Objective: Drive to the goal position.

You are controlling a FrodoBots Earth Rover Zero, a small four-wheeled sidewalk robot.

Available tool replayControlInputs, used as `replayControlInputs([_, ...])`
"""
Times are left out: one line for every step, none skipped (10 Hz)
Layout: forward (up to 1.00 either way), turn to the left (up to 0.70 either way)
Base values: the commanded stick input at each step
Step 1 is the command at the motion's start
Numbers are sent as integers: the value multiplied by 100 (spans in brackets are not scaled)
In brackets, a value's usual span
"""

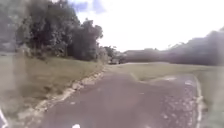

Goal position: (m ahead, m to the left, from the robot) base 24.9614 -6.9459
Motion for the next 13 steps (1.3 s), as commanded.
replayControlInputs([100,0])
replayControlInputs([100,0])
replayControlInputs([100,0])
replayControlInputs([100,0])
replayControlInputs([100,0])
replayControlInputs([100,0])
replayControlInputs([100,0])
replayControlInputs([100,0])
replayControlInputs([100,0])
replayControlInputs([100,0])
replayControlInputs([100,-7])
replayControlInputs([100,-22])
replayControlInputs([100,0])
